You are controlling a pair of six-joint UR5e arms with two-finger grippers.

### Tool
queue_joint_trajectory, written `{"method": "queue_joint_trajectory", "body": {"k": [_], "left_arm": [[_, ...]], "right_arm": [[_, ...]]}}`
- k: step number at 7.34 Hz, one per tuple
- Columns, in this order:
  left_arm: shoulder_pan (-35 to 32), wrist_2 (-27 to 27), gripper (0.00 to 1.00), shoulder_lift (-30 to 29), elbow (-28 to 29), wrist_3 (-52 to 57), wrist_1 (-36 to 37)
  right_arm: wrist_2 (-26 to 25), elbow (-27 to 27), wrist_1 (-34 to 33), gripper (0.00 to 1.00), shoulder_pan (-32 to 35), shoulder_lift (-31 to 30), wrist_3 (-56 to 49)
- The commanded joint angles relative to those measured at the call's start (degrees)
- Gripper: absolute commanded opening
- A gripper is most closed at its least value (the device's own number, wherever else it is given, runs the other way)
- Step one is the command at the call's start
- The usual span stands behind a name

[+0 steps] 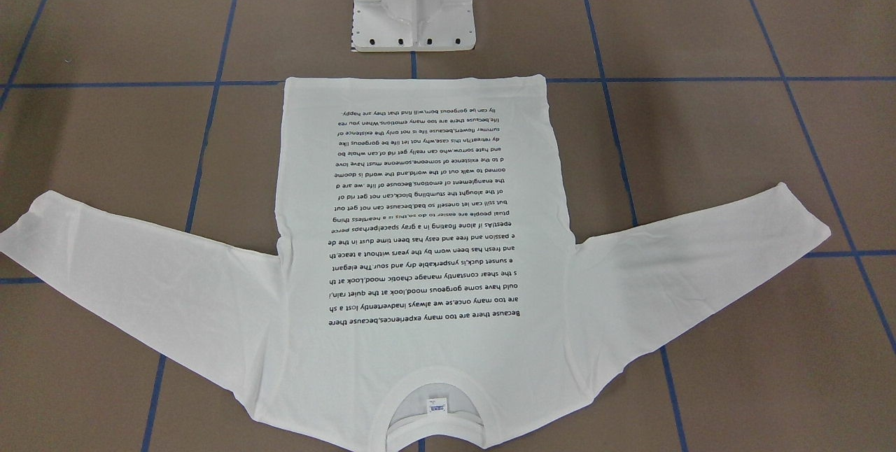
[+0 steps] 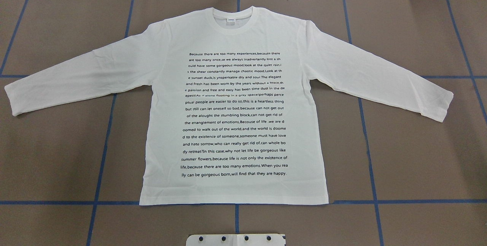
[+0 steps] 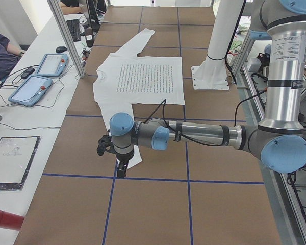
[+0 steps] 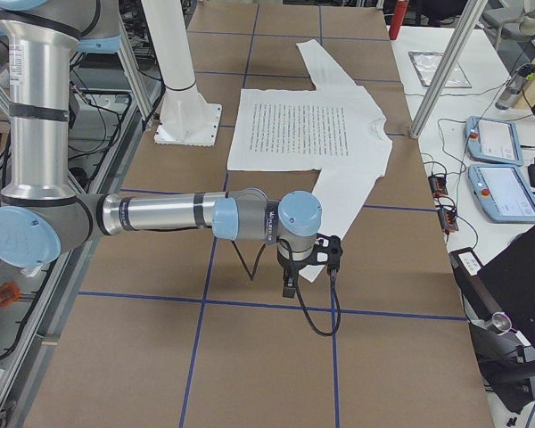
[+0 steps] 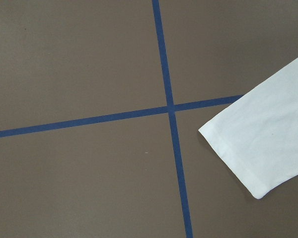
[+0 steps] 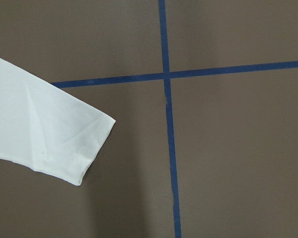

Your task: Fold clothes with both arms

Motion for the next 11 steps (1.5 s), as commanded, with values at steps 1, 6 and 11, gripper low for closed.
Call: {"method": "queue_joint_trajectory", "body": {"k": [1,6,11], "left_arm": [[0.00,0.02,1.00,-0.87,0.15,-0.58,-1.09],[0.70,-8.95,1.00,-3.07,1.73,-1.55,-7.76],[0.79,-8.94,1.00,-2.89,3.41,-3.66,-10.06]], "right_arm": [[0.34,1.06,0.07,1.00,-0.10,0.36,0.19],[2.19,-5.42,10.26,1.00,-7.72,5.64,3.07],[-7.54,-16.96,38.21,1.00,-22.74,6.06,27.14]]}}
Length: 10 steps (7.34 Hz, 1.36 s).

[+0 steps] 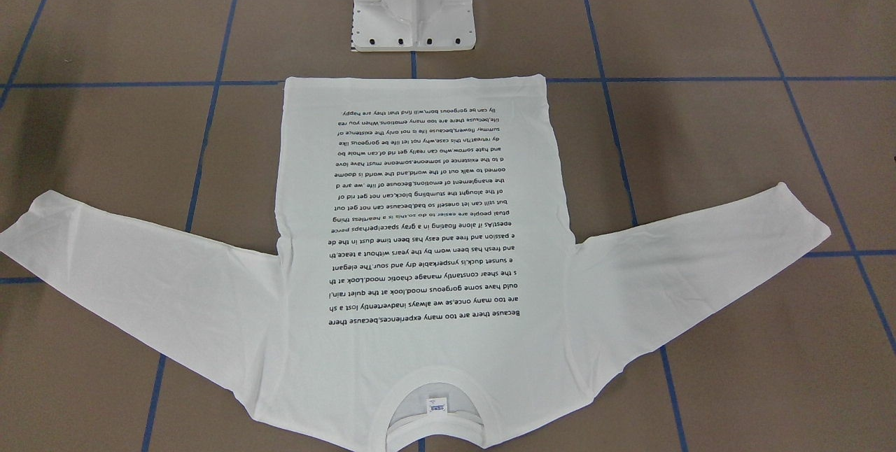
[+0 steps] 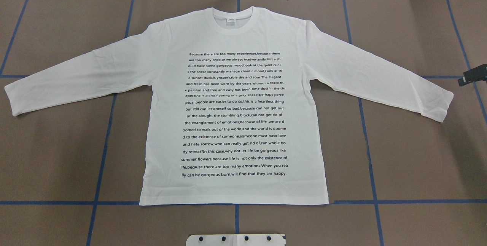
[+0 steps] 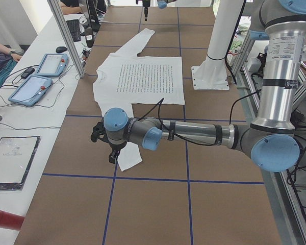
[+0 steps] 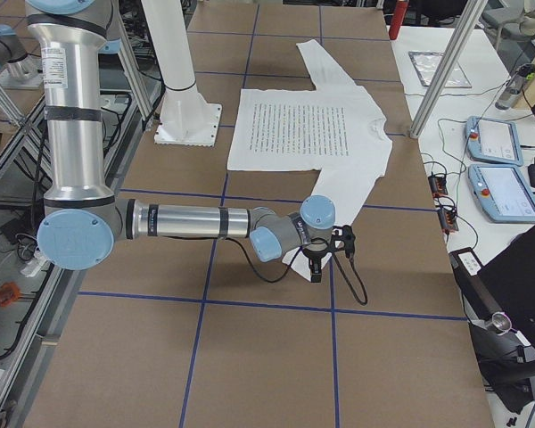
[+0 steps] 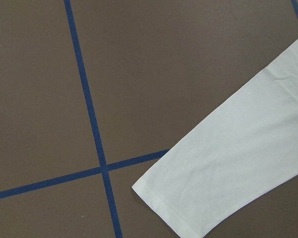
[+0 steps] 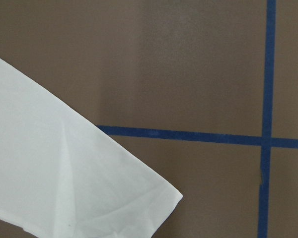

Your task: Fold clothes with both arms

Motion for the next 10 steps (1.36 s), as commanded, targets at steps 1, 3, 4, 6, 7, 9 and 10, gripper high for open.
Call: {"method": "queue_joint_trajectory", "body": {"k": [1,3,4,6,7,9,10], "left_arm": [[0.00,-0.01,1.00,0.11,-0.05,-0.05,-0.38],[0.00,-0.01,1.00,0.11,-0.14,-0.05,-0.38],[-0.08,-0.01,1.00,0.19,-0.31,0.04,-0.38],[-0.08,-0.01,1.00,0.46,-0.58,0.04,-0.73],[-0.08,-0.01,1.00,0.46,-0.58,0.04,-1.08],[-0.08,-0.01,1.00,0.46,-0.67,0.04,-1.08],[-0.08,-0.01,1.00,0.46,-0.58,0.04,-1.08]], "right_arm": [[-4.89,-0.93,2.59,1.00,-6.69,0.86,5.65],[-4.83,-2.06,2.51,1.00,-6.98,0.87,4.96],[-4.65,-3.38,2.42,1.00,-6.98,0.87,5.05],[-4.39,-5.14,2.51,0.99,-6.98,0.87,5.05],[-4.48,-5.41,2.51,0.98,-6.98,0.87,4.79],[-4.30,-6.20,2.42,0.88,-6.98,1.57,4.96],[-4.30,-6.90,2.33,0.83,-6.98,1.92,5.05]]}}
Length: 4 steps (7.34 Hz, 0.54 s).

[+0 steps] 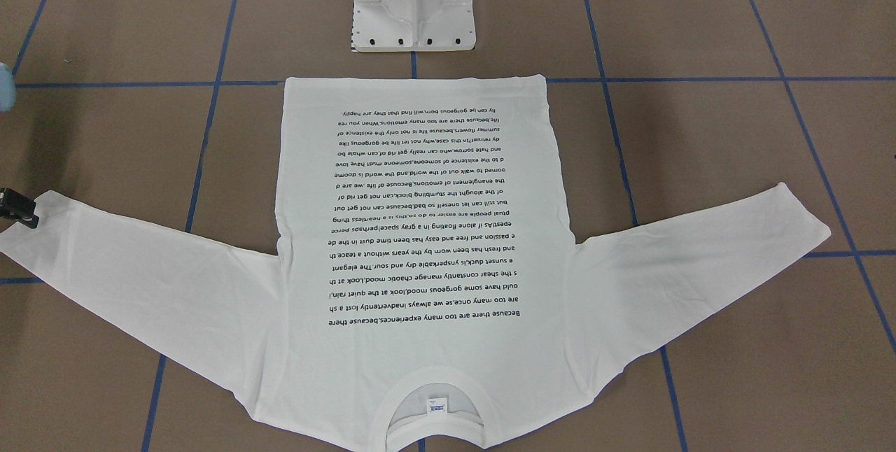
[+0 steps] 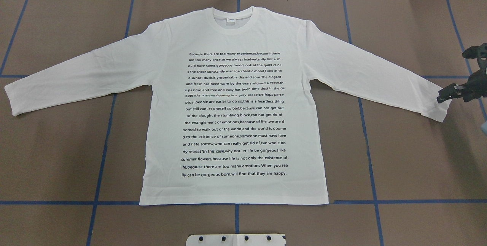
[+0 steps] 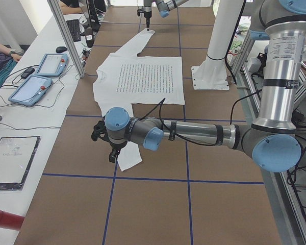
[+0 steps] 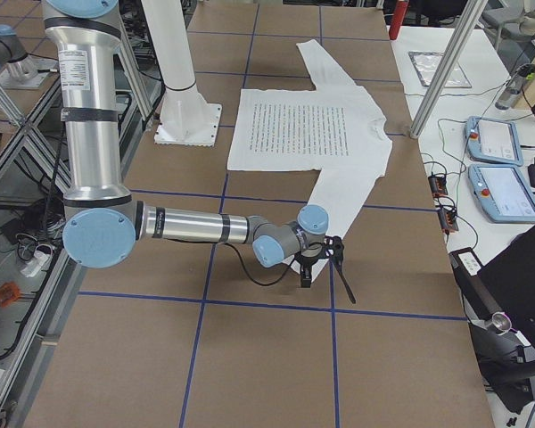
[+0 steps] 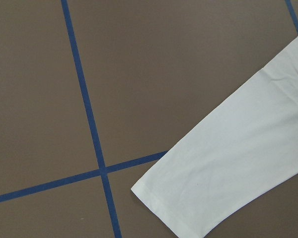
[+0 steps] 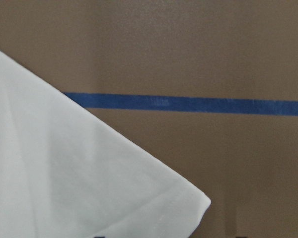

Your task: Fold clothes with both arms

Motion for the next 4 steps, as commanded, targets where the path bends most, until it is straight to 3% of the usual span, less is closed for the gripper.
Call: {"method": "queue_joint_trajectory", "body": {"k": [1,4], "left_arm": [[0.00,0.09,1.00,-0.08,0.03,0.00,-0.11],[0.00,0.09,1.00,-0.43,-0.05,-0.09,-0.02]], "right_arm": [[0.30,-1.35,-0.08,0.77,0.00,1.27,0.10],[1.71,-1.62,-0.08,0.52,0.00,1.37,0.10]]}}
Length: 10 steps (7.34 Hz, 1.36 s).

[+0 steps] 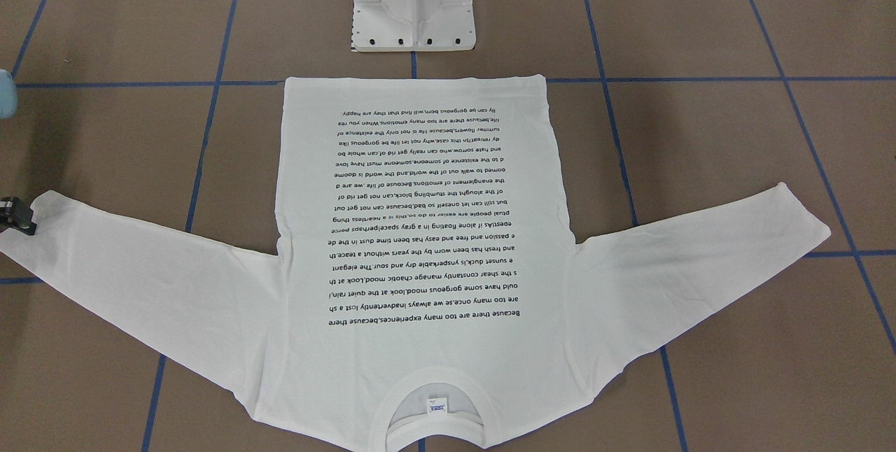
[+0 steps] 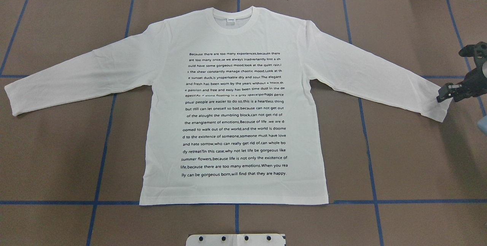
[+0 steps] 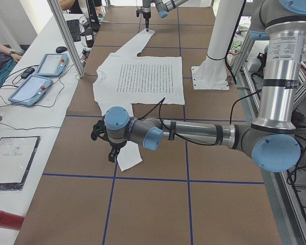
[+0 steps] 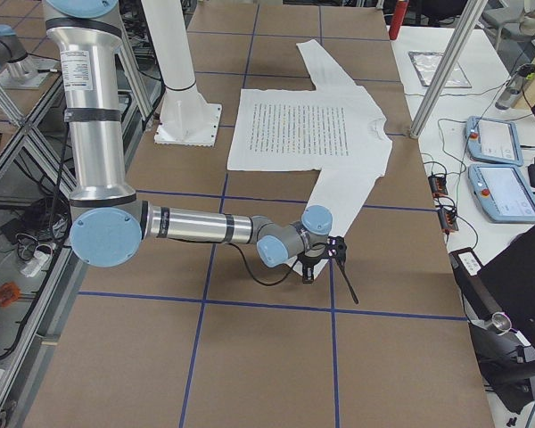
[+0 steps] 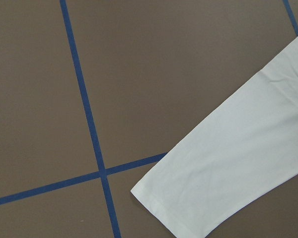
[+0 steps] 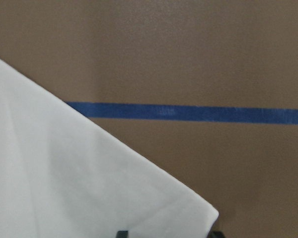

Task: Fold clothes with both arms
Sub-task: 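Grasp the sleeve nearest the right gripper and lift it over the shirt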

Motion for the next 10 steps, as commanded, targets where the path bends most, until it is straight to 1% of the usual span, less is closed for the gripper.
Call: {"method": "queue_joint_trajectory", "body": {"k": [1,3,4,5,6,7,8,9,10], "left_arm": [[0.00,0.00,1.00,-0.13,-0.04,-0.03,-0.32],[0.00,0.00,1.00,-0.30,0.13,-0.03,-0.32],[0.00,0.00,1.00,-0.30,0.22,-0.12,-0.32],[0.00,0.00,1.00,-0.39,0.31,-0.12,-0.32],[0.00,0.00,1.00,-0.39,0.31,-0.12,-0.32],[0.00,0.00,1.00,-0.48,0.31,-0.12,-0.32],[0.00,0.00,1.00,-0.48,0.31,-0.04,-0.32],[0.00,0.00,1.00,-0.65,0.31,-0.03,-0.32],[0.00,0.00,1.00,-0.65,0.40,-0.03,-0.32]], "right_arm": [[1.27,0.00,0.00,0.37,0.00,0.06,0.15],[3.02,0.70,0.08,0.03,0.00,0.41,0.24],[3.47,1.31,0.17,0.00,0.09,0.84,0.24],[3.38,2.97,0.17,0.00,0.26,1.20,0.32],[4.34,4.99,0.17,0.00,0.53,1.11,0.33],[6.70,7.18,0.17,0.00,0.61,1.37,0.33],[8.90,9.64,-0.87,0.00,0.70,4.33,0.67],[12.75,9.84,-2.10,0.00,0.70,8.28,2.24],[12.96,9.84,-2.29,0.00,0.53,12.41,6.61]]}}
